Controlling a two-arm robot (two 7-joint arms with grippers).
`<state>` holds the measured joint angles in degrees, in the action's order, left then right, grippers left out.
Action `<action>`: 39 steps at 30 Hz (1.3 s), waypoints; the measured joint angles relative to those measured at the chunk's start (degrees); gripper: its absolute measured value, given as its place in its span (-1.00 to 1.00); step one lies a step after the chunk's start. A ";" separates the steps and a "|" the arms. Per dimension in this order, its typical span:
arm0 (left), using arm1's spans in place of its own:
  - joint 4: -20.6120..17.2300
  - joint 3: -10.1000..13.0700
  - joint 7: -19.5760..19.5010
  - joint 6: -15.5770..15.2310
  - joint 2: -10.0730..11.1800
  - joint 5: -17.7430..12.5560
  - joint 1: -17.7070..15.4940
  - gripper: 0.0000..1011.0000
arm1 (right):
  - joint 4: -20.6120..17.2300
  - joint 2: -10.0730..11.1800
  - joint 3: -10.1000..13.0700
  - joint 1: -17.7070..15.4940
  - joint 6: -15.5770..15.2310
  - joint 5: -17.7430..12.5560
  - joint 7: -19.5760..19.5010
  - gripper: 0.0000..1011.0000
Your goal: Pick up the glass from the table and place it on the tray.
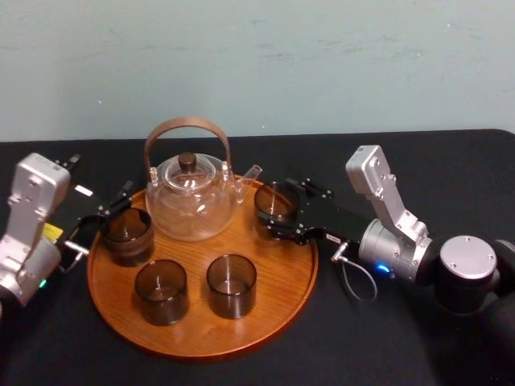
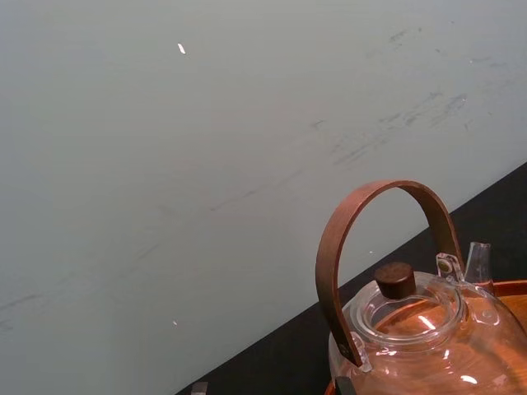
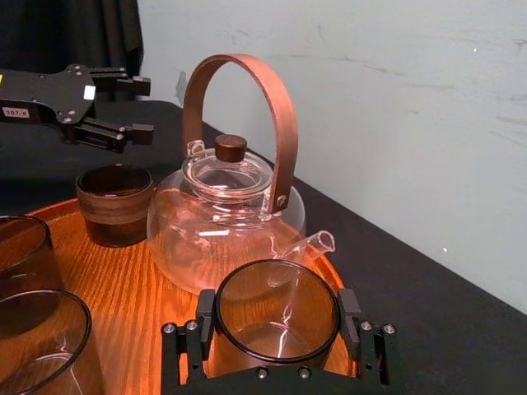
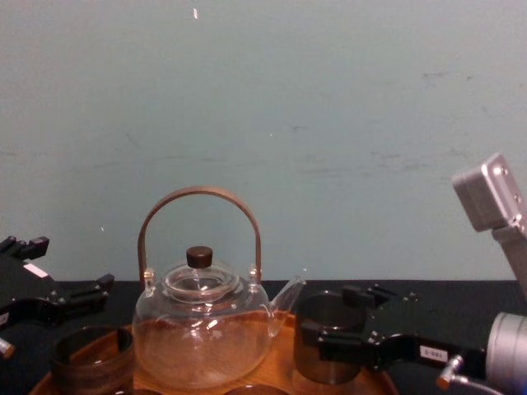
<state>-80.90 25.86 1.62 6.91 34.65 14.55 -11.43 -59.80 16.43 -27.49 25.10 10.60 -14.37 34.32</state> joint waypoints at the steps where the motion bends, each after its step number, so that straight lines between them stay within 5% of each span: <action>1: 0.00 0.00 0.00 0.00 0.00 0.00 0.00 0.98 | 0.11 -0.05 -0.07 0.07 0.01 0.01 0.02 0.79; 30: 0.00 0.00 0.00 0.00 0.00 0.00 0.00 0.98 | 3.37 -0.99 -1.21 1.26 0.35 0.63 0.44 0.79; 39: 0.00 0.00 0.00 0.00 0.00 0.00 0.00 0.98 | 3.37 -0.95 -1.16 1.22 0.35 0.61 0.43 0.98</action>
<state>-80.90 25.86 1.62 6.91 34.65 14.55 -11.43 -56.43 15.48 -28.65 26.32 10.95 -13.76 34.75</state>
